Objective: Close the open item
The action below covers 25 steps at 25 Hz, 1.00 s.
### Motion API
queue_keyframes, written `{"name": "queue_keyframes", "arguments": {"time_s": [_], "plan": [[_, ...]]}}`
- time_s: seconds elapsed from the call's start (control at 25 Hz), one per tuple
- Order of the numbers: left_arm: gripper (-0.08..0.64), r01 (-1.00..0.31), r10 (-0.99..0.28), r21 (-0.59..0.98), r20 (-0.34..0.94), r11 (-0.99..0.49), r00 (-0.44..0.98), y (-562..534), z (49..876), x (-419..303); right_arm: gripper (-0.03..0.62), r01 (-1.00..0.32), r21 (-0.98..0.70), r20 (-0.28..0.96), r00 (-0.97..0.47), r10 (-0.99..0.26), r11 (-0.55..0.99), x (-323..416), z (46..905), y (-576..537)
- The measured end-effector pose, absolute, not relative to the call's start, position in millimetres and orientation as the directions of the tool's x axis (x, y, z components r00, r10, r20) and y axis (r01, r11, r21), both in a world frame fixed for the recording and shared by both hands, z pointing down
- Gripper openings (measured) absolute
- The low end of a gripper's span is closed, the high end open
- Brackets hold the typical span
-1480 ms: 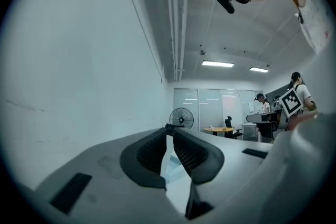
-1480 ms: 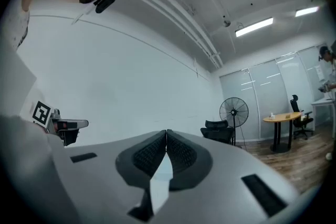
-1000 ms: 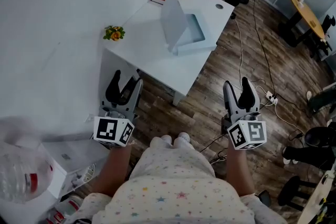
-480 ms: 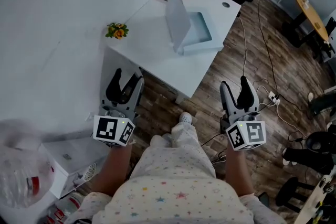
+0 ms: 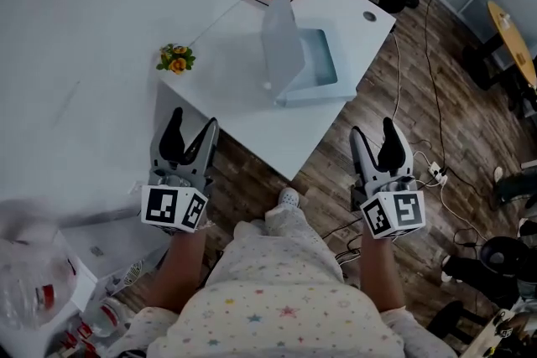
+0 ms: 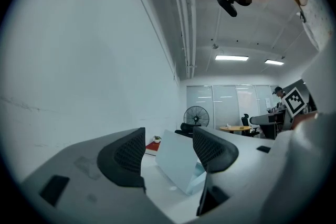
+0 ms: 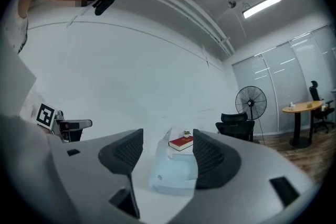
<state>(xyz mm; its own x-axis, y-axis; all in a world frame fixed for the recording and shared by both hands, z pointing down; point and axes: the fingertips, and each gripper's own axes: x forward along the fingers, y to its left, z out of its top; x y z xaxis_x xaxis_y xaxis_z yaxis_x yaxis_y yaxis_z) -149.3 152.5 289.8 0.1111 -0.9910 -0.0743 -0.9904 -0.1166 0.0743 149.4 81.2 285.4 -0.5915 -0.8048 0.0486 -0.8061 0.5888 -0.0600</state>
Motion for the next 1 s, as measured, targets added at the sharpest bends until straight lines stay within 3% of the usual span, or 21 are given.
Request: {"name": "queue_keyframes", "arguments": {"time_s": [0.56, 1.0], "plan": [[0.261, -0.998, -0.999, 0.061, -0.049, 0.009, -0.013, 95.2, 291.6, -142.0, 0.273, -0.736, -0.107, 0.066, -0.676, -0.734, 0.668, 160.5, 300.9, -12.6], [0.261, -0.992, -0.994, 0.083, -0.057, -0.095, 0.09, 21.0, 298.3, -174.1, 0.272, -0.799, -0.11, 0.092, -0.6, -0.795, 0.591, 135.5, 309.8, -51.4]]}}
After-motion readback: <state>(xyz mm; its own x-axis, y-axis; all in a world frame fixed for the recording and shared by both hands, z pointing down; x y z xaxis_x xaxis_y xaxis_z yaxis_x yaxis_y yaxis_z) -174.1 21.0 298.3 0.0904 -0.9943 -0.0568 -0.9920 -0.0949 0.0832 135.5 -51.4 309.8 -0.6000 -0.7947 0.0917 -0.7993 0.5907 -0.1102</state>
